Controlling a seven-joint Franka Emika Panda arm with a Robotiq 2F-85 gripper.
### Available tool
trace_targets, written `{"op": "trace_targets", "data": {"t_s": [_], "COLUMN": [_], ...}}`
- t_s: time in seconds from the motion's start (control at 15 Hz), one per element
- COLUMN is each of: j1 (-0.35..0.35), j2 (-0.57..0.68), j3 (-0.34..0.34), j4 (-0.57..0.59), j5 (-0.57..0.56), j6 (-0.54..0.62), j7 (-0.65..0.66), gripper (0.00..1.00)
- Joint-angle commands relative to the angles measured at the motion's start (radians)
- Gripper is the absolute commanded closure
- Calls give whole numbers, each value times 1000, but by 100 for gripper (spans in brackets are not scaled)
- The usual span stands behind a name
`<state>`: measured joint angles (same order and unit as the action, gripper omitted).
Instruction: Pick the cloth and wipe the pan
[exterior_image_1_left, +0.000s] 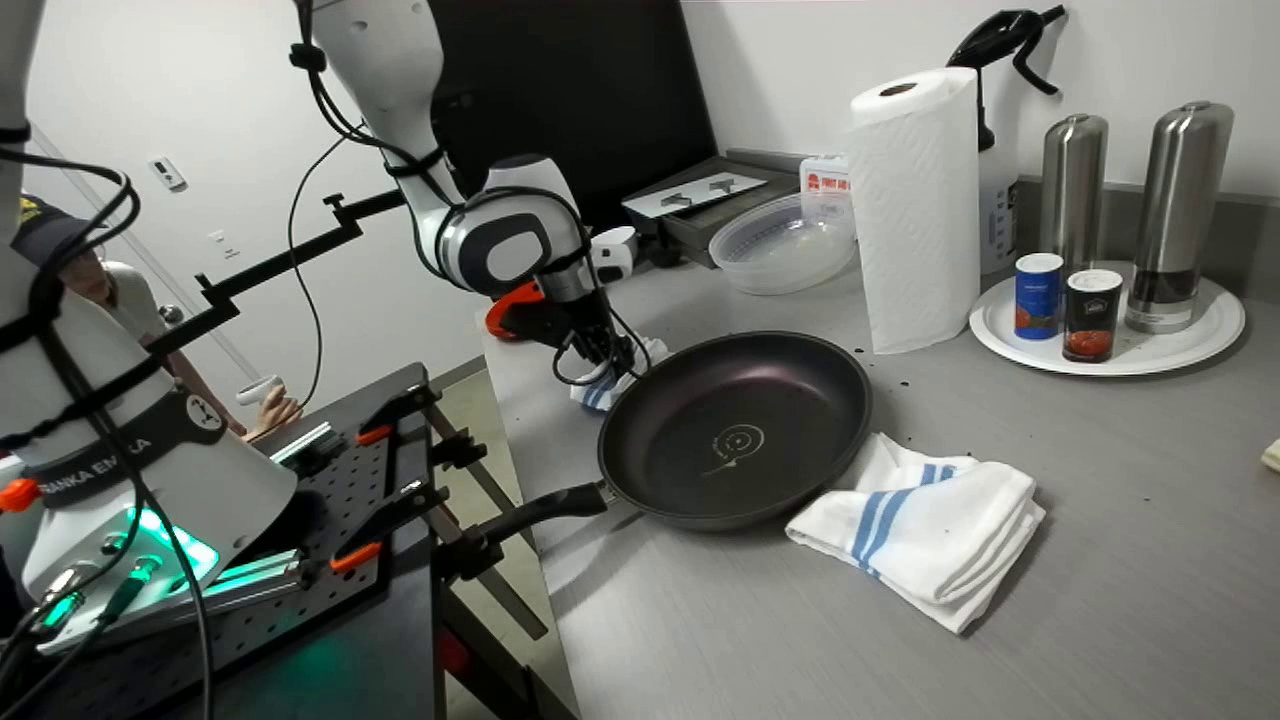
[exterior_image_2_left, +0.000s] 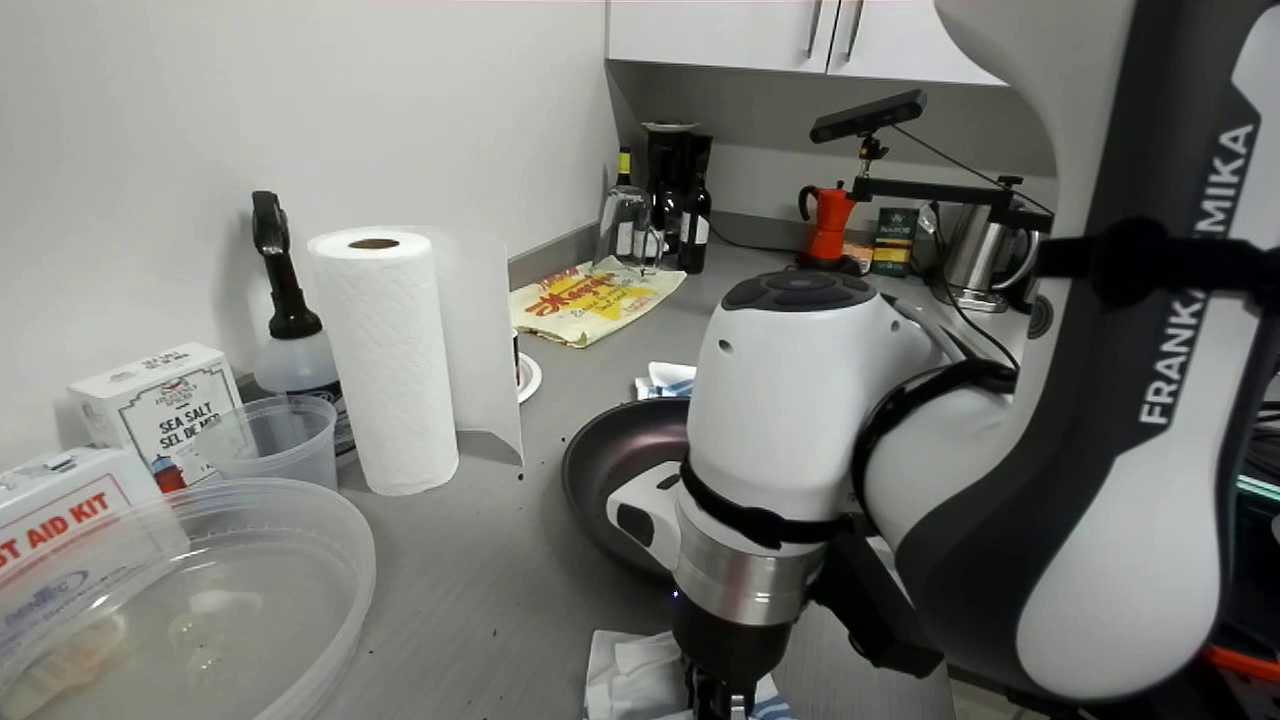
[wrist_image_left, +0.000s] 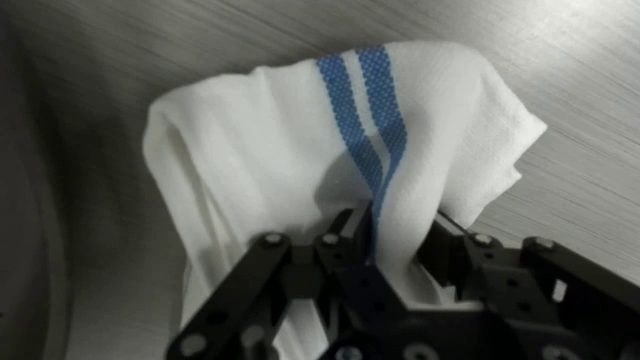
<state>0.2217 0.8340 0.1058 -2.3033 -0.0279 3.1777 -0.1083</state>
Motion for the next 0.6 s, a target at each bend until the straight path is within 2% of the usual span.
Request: {"op": "trace_targets", "data": {"t_s": [0.0,0.2,0.4,0.47,0.53], "j1": [14,2,-15,-18,-22], "j2": [20,5,-8,-11,-15], "j3": [-18,-11,3,6,10], "j4": [12,8,5,4,3], "j5": [-15,-11,-7,-6,-6], "j6": [6,-11,-26,-30,-31], "j7": [29,35,43,46,48], "gripper": [96,98,94,86,69]}}
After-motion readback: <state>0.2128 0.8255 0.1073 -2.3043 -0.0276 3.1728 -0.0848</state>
